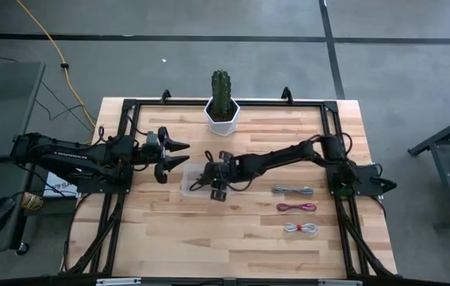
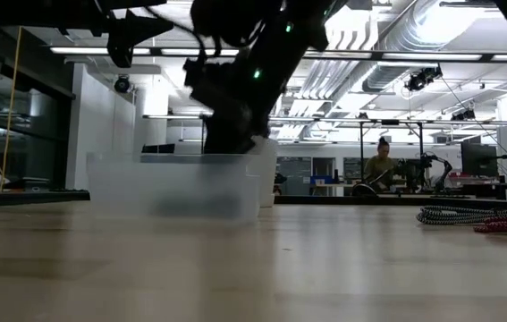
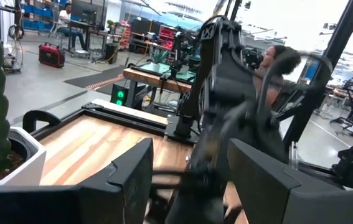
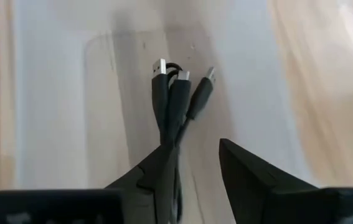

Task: Pick and place USB-C Cables
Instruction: Put the black and white charger cable into the transparent bin

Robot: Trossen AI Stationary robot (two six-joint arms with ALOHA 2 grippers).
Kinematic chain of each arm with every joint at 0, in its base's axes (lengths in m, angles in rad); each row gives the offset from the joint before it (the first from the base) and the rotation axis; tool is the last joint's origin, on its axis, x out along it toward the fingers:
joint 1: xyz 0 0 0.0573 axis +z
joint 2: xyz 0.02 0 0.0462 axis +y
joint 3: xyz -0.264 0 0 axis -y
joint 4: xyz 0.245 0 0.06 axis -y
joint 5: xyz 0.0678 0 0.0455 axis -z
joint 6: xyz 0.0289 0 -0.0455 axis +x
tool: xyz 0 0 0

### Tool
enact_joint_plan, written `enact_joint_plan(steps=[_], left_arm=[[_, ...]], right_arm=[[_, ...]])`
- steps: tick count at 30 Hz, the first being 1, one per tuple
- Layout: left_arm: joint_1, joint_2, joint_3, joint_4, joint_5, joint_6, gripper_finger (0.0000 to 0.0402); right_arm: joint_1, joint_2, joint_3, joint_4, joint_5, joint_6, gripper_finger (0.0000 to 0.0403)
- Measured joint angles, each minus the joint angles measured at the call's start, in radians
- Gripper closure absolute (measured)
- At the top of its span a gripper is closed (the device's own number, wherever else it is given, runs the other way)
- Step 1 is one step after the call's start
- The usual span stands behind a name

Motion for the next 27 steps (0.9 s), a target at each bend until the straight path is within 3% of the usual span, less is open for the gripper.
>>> enact_joint_plan(steps=[3,8,16,22,27], left_arm=[[0.000,0.000,0.000,-0.014,0.000,0.000,0.0213],[0.000,0.000,0.000,-0.027,0.000,0.000,0.0213],[0.001,0.000,0.001,-0.018,-0.002,0.000,0.0213],[0.001,0.000,0.001,-0.016,-0.007,0.021,0.0213],[0.001,0.000,0.000,-0.018,-0.008,0.026,0.0213]], right_arm=[[0.019,-0.048,-0.007,-0.015,0.041,-0.036,0.0284],[0.077,-0.154,-0.112,0.030,0.230,-0.088,0.0284],[0.114,-0.526,-0.559,0.241,0.416,0.012,0.0284],[0.110,-0.874,-0.924,0.578,0.381,0.102,0.0284],[0.110,-1.053,-1.110,0.846,0.277,0.109,0.0284]])
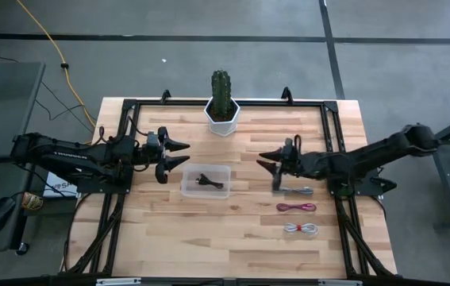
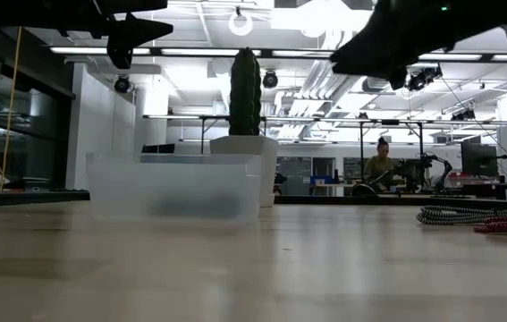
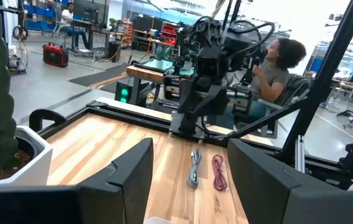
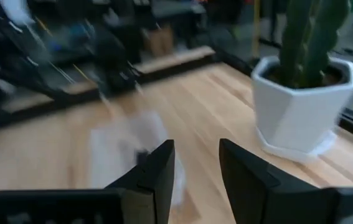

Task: Pick and place USB-C Cables
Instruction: Put the black and white charger cable into the transparent bin

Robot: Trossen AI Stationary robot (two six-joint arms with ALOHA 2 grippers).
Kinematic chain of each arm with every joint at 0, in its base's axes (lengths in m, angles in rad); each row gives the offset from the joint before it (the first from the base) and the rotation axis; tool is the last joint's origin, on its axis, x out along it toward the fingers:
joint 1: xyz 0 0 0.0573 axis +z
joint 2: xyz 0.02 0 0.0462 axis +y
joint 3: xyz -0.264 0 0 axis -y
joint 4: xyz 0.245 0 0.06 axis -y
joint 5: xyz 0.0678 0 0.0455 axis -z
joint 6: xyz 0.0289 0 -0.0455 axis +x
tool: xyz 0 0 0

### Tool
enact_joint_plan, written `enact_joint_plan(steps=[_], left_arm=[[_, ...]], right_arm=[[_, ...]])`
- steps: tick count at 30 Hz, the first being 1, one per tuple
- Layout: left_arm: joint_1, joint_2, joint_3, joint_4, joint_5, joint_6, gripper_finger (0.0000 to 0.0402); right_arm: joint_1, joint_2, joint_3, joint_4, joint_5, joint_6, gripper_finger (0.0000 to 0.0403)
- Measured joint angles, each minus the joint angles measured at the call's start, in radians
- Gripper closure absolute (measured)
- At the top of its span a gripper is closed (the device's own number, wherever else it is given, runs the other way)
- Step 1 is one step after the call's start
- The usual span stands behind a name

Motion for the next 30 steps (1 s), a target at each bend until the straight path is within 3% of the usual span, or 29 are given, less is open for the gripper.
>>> enact_joint_plan(steps=[4,22,30], left_arm=[[0.000,0.000,0.000,0.000,0.000,0.000,0.0213],[0.000,0.000,0.000,-0.001,0.000,0.000,0.0213],[0.000,0.000,0.000,0.000,0.001,0.000,0.0213]], right_arm=[[0.000,-0.055,-0.065,0.123,-0.027,-0.044,0.0284],[0.000,-0.054,-0.069,0.148,-0.032,-0.066,0.0284],[0.006,-0.053,-0.034,0.162,-0.274,-0.067,0.0284]])
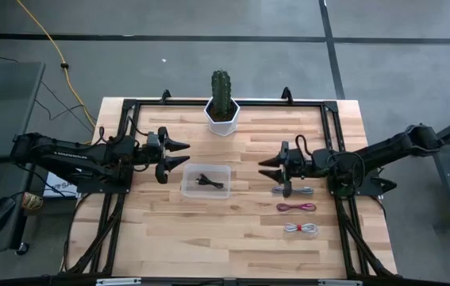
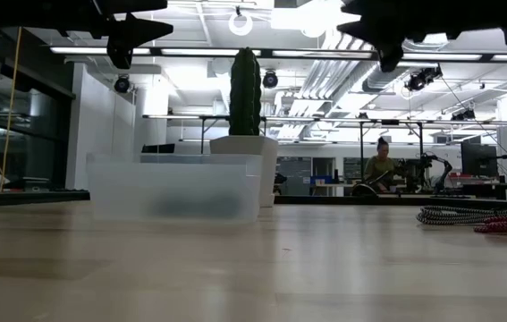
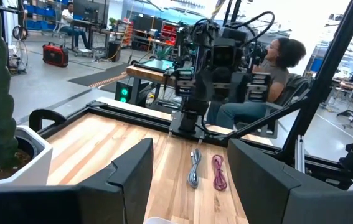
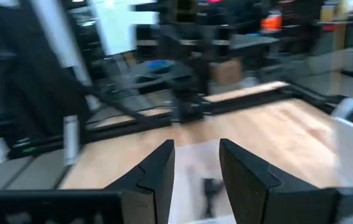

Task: Pick and place USB-C Cables
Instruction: Put the black and white charger cable into the transparent bin

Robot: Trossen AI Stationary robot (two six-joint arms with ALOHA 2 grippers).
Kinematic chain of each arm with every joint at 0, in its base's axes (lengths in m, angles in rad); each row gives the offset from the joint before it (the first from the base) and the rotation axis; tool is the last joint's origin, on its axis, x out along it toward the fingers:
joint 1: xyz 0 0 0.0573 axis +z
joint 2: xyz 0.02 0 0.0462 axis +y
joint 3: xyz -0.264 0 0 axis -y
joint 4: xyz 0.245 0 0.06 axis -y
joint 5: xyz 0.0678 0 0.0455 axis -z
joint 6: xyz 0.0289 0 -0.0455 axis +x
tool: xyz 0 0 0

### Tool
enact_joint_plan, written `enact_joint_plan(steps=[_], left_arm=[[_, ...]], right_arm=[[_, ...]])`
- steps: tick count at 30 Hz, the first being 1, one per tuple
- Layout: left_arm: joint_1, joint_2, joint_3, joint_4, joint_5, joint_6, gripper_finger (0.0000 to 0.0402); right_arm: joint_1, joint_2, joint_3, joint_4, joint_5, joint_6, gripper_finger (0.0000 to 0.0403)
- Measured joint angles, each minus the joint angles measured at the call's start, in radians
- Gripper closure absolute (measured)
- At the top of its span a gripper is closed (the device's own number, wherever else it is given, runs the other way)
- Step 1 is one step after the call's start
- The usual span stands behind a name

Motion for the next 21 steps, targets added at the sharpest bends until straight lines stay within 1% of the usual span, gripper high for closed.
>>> enact_joint_plan(steps=[1,3,6,9,12,14,16,18,21], left_arm=[[0.000,0.000,0.000,0.000,0.000,0.000,0.0213],[0.000,0.000,0.000,0.000,0.000,0.000,0.0213],[0.000,0.000,0.000,0.000,0.000,0.000,0.0213],[0.000,0.000,0.000,0.000,0.000,-0.002,0.0213],[0.000,0.000,0.000,0.000,0.000,-0.002,0.0213],[0.000,0.000,0.000,0.000,0.001,-0.002,0.0213],[0.000,0.000,0.000,0.000,0.002,-0.002,0.0213],[0.000,0.000,0.000,0.000,0.002,-0.002,0.0213],[0.000,0.000,0.000,0.000,0.002,0.000,0.0213]], right_arm=[[0.004,0.000,0.020,-0.039,-0.019,-0.003,0.0284],[0.015,-0.002,0.084,-0.207,-0.036,0.010,0.0284],[0.039,0.000,0.239,-0.590,-0.028,0.085,0.0284],[0.062,0.028,0.388,-0.967,0.039,0.204,0.0284],[0.080,0.059,0.490,-1.221,0.093,0.336,0.0284],[0.090,0.079,0.525,-1.348,0.093,0.406,0.0284],[0.100,0.098,0.529,-1.418,0.092,0.439,0.0284],[0.112,0.113,0.514,-1.448,0.076,0.454,0.0284],[0.120,0.148,0.476,-1.469,0.005,0.456,0.0284]])
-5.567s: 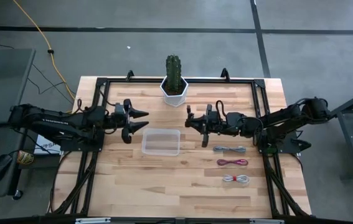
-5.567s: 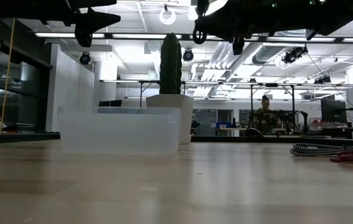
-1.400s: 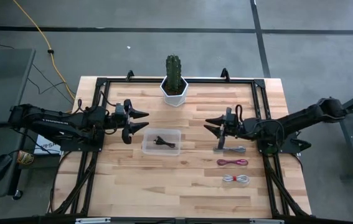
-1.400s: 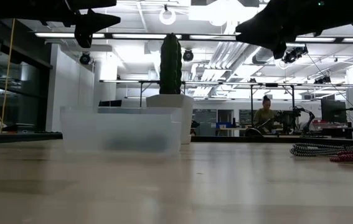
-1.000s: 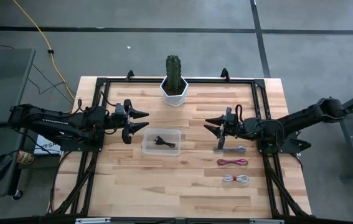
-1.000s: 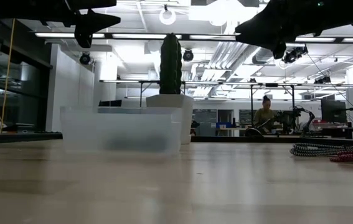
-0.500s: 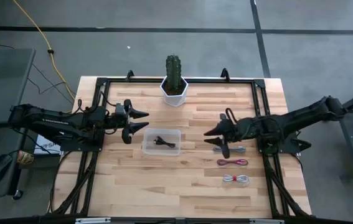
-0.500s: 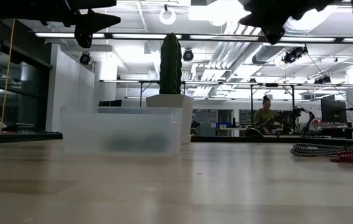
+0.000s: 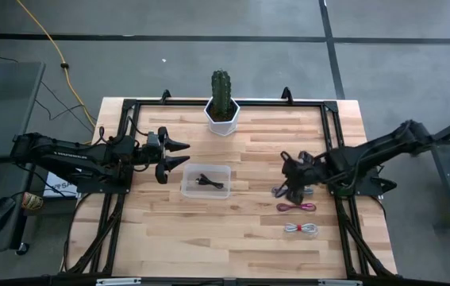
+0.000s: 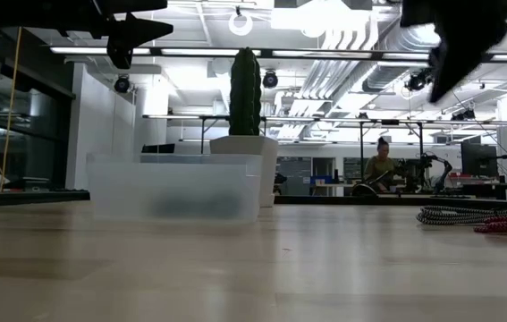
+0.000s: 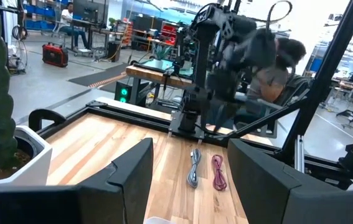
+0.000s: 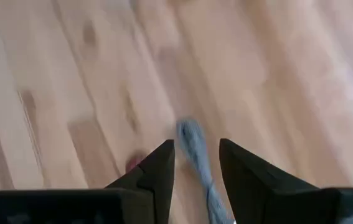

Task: Pick and place USB-C Cables
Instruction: Put the black and white charger cable into the transparent bin

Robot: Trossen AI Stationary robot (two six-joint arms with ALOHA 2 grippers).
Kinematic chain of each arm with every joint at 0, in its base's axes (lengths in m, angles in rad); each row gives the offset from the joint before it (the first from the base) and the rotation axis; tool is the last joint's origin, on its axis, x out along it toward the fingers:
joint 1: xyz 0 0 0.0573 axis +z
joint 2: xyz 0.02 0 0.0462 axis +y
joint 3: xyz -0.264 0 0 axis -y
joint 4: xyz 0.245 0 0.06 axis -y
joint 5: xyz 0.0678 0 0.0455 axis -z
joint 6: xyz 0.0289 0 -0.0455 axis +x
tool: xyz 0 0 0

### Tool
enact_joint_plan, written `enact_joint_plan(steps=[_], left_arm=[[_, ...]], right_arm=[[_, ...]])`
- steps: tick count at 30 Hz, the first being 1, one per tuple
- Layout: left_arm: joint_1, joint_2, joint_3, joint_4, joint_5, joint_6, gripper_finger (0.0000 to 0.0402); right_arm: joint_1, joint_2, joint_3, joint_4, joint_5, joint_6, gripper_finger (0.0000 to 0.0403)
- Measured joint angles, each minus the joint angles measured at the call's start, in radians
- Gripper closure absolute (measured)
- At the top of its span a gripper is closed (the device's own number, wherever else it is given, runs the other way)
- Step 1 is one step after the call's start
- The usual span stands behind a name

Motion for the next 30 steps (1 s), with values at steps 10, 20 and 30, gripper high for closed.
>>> enact_joint_plan(steps=[10,20,30], left_arm=[[0.000,0.000,0.000,0.000,0.000,0.001,0.0213],[0.000,0.000,0.000,0.000,0.000,0.001,0.0213],[0.000,0.000,0.000,0.000,-0.001,0.001,0.0213]], right_arm=[[0.000,0.123,-0.151,0.025,-0.120,0.017,0.0284],[-0.001,0.172,-0.278,0.151,-0.118,-0.005,0.0284],[-0.001,0.172,-0.329,0.213,-0.090,-0.035,0.0284]])
